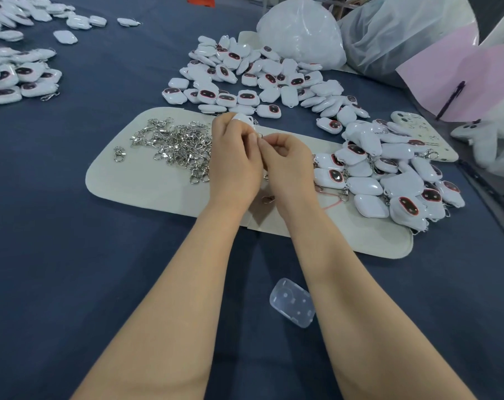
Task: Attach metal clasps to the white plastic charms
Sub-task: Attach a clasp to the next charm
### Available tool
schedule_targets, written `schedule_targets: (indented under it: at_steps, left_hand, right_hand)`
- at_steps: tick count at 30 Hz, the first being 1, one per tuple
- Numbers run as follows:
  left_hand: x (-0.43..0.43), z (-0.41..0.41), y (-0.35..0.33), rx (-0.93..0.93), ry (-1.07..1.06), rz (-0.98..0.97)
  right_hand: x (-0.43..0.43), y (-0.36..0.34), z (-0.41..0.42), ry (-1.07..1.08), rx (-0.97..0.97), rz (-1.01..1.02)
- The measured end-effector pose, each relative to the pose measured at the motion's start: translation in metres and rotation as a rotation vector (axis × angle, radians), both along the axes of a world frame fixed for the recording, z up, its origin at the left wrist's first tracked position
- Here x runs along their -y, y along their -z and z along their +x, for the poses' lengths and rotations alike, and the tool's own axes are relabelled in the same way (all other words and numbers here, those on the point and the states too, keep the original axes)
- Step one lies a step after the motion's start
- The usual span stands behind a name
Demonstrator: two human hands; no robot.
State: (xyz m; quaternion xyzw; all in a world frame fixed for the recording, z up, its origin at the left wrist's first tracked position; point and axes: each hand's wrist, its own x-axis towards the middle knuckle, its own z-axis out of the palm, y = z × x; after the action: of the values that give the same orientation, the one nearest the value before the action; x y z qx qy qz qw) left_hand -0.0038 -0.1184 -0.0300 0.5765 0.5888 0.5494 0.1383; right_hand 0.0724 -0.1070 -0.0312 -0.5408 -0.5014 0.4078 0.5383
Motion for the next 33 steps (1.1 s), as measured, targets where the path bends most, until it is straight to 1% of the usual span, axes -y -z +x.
schedule_targets:
  at_steps: [4,6,11,16,19,24,27,29,33]
  left_hand:
    - [0.000,0.001,-0.001,0.011,0.012,0.024]
    - [0.000,0.002,-0.001,0.001,0.002,0.041]
    - [-0.001,0.002,0.002,-0.006,-0.001,0.026]
    - [-0.004,-0.002,0.002,-0.008,0.034,-0.095]
    - [-0.004,-0.005,0.000,0.035,0.045,-0.158]
    - [-0.006,-0.003,0.000,0.088,0.114,-0.242]
    - [-0.002,-0.003,-0.003,0.144,0.132,-0.217]
    - [0.002,-0.004,-0.005,0.216,0.163,-0.205]
    - [0.004,-0.003,-0.005,0.255,0.189,-0.199]
  right_hand:
    - [0.001,-0.001,-0.001,-0.041,-0.088,-0.024]
    - [0.001,-0.001,0.000,-0.042,-0.060,-0.012]
    - [0.003,0.001,0.002,0.028,0.231,0.142]
    - [0.006,0.000,0.007,0.007,0.428,0.287]
    - [0.006,0.000,0.009,-0.025,0.530,0.330]
    - [0.004,0.000,0.012,0.003,0.529,0.314]
    - [0.001,0.001,0.016,0.059,0.507,0.277]
    - [-0.002,0.001,0.022,0.094,0.502,0.246]
    - [-0.004,0.004,0.026,0.101,0.560,0.235]
